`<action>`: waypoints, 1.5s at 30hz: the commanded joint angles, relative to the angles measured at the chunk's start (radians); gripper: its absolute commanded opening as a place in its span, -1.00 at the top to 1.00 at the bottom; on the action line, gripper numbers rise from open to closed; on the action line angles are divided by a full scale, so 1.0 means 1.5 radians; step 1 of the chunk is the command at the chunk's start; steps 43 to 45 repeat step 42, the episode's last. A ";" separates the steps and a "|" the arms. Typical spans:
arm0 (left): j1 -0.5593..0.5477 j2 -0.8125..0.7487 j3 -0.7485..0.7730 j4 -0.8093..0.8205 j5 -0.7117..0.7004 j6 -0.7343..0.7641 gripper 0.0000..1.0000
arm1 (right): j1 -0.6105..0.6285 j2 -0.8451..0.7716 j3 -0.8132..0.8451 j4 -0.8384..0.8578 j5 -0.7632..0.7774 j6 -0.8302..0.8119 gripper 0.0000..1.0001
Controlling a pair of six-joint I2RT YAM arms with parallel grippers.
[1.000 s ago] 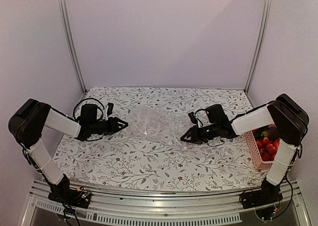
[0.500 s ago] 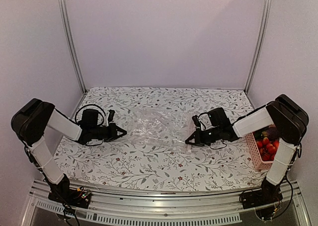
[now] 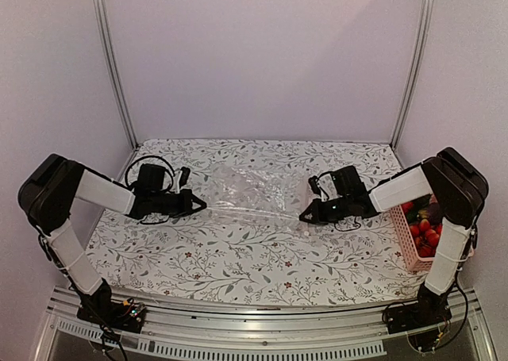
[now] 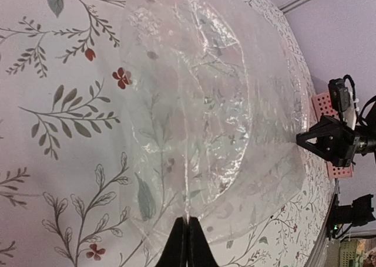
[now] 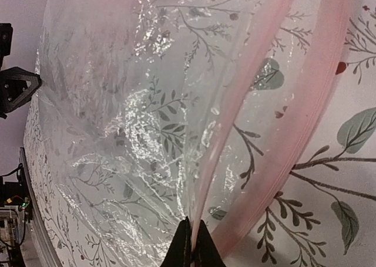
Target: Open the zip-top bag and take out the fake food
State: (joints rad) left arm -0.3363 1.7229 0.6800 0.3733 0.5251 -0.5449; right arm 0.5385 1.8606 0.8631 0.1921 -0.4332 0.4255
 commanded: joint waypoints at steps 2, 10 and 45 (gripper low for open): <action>-0.031 0.007 0.047 -0.165 -0.136 0.075 0.91 | -0.015 0.030 0.029 -0.089 0.093 -0.063 0.71; -0.038 -0.022 0.086 -0.228 -0.199 0.073 -0.02 | -0.016 -0.050 0.011 -0.102 0.112 -0.086 -0.39; 0.026 -0.284 0.074 -0.200 -0.376 0.038 -0.99 | -0.145 -0.447 -0.175 0.046 0.094 -0.120 -0.98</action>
